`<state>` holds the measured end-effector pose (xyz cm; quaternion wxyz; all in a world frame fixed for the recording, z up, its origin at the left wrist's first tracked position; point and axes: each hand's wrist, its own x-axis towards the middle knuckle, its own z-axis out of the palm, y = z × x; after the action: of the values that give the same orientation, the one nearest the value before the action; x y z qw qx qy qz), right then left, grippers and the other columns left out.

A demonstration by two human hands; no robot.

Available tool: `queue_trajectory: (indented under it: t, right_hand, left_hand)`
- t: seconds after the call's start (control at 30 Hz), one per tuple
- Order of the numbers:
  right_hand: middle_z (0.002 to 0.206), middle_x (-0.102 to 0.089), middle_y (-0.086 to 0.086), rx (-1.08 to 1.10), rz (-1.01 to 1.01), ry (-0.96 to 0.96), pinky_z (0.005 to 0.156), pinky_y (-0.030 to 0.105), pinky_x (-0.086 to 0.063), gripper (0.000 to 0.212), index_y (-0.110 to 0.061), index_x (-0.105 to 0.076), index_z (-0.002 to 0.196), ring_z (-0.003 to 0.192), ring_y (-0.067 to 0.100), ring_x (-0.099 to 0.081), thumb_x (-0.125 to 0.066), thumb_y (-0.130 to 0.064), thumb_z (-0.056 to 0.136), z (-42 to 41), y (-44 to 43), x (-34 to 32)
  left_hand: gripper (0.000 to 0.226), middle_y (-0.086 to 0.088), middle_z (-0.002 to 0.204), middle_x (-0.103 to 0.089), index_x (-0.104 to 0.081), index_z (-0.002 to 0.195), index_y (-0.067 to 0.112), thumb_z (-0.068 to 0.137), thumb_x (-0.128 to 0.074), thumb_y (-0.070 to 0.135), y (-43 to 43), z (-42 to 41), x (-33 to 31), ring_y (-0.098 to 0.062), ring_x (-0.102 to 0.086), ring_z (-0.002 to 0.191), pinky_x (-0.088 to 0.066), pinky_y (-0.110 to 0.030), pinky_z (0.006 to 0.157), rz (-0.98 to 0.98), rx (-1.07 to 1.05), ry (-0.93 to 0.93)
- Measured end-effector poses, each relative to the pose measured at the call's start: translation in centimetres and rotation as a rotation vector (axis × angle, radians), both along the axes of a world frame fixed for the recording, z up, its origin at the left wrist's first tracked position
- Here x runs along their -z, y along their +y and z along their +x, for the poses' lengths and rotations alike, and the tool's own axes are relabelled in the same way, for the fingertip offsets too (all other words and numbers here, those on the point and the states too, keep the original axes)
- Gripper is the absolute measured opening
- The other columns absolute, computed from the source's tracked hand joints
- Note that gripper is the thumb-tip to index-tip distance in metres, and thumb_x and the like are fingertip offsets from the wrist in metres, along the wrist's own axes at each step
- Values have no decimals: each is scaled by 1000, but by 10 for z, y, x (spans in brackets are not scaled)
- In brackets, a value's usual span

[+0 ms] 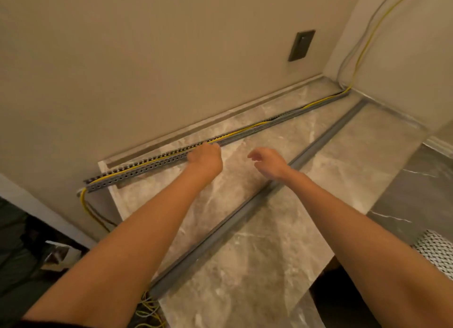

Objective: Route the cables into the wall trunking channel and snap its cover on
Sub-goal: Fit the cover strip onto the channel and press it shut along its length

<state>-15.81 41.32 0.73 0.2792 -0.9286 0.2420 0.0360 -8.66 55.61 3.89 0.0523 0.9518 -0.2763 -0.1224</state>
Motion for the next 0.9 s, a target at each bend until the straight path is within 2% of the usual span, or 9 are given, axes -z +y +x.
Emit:
queue_trajectory:
  t: [0.13,0.27,0.33,0.43,0.53,0.63,0.77,0.83,0.9]
  right_hand:
    - [125,-62,17,46,-11,1,102,31,-41,42,-2,-63,115,121,29,-54,-47,10,79,-43,-55,8]
    - [132,-57,19,-67,-26,10,105,29,-34,48,1,-57,123,125,29,-50,-45,14,78,-61,-108,21]
    - [138,-51,17,-112,-33,4,108,29,-30,51,-1,-50,129,130,28,-46,-46,12,80,-65,-134,26]
    - [146,-41,17,-227,-62,-23,113,27,-23,53,0,-41,135,137,28,-38,-45,11,84,-74,-174,28]
    - [152,-29,15,-306,-111,-71,116,28,-14,55,-1,-32,140,143,27,-24,-44,8,87,-75,-198,27]
    - [156,-19,14,-282,-167,-128,119,31,-12,61,-2,-23,144,146,26,-14,-45,7,88,-65,-220,26]
    - [159,-11,9,-257,-189,-123,120,36,-15,65,-10,-18,147,147,28,-7,-42,9,89,-50,-246,23]
    - [159,-11,8,-268,-231,-120,120,37,-15,65,-10,-17,147,147,28,-7,-42,8,89,-42,-261,21]
    - [159,-10,8,-290,-276,-110,121,37,-15,66,-9,-15,147,147,27,-9,-42,8,89,-31,-277,22]
  left_hand:
    - [33,-22,130,-53,-54,120,0,97,-46,22,-65,-51,11,-39,-51,121,-45,-41,97,-125,97,108]
    - [49,-21,132,-51,-48,125,1,88,-60,31,-126,-83,30,-36,-50,122,-44,-40,97,-91,125,144]
    - [52,-20,132,-49,-43,127,2,86,-63,26,-148,-89,42,-36,-50,122,-43,-40,97,-49,138,129]
    - [43,-20,132,-49,-36,132,2,92,-49,11,-182,-99,51,-38,-49,121,-42,-42,98,-3,125,35]
    - [33,-19,129,-53,-40,128,3,95,-43,7,-195,-99,51,-37,-51,120,-43,-42,98,17,43,-35]
    - [28,-19,118,-62,-55,114,3,99,-43,24,-201,-88,48,-34,-58,109,-46,-41,90,-65,-55,-77]
    - [55,-14,86,-70,-67,84,3,93,-41,51,-207,-71,37,-33,-65,86,-49,-39,75,-117,-177,-164]
    - [64,-6,57,-55,-55,57,7,89,-40,60,-216,-59,30,-29,-58,67,-42,-36,62,-125,-277,-175]
    - [69,-2,46,-39,-38,44,10,86,-42,65,-223,-48,25,-27,-53,61,-38,-31,58,-132,-351,-181]
